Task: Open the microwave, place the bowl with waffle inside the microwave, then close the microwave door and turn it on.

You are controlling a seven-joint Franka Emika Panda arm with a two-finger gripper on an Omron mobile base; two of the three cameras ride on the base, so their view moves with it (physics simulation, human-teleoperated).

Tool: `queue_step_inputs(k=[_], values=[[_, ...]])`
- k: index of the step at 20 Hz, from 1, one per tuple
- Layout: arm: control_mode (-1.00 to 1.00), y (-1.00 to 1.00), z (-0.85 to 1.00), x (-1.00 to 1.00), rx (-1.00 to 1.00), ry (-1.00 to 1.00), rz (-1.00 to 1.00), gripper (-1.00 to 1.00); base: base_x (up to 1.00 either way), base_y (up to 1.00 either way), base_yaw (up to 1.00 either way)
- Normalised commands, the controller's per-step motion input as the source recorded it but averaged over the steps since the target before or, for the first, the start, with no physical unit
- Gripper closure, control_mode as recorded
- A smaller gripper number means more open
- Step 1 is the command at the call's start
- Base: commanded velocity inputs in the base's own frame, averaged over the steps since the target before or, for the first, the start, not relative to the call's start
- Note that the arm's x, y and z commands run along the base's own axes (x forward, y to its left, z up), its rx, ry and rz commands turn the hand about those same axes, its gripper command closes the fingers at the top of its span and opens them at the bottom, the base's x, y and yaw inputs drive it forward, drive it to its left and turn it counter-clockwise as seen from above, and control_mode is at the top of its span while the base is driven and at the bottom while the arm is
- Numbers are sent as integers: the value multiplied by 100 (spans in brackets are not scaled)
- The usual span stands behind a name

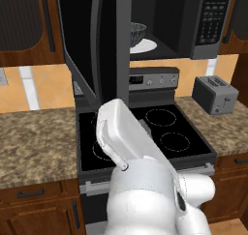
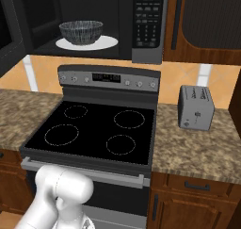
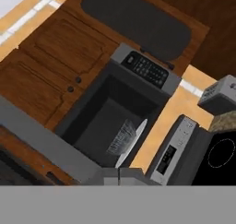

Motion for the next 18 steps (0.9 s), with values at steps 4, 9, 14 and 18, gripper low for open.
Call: queue_step_inputs(k=[4,9,14,18], values=[[-100,85,-57,62,-9,11,-8,100,0,0,0],[-100,88,-62,99,-10,16,-5,100,0,0,0],[-100,12,-2,100,-1,1,-16,100,0,0,0],[-100,-47,16,93,0,0,-17,100,0,0,0]])
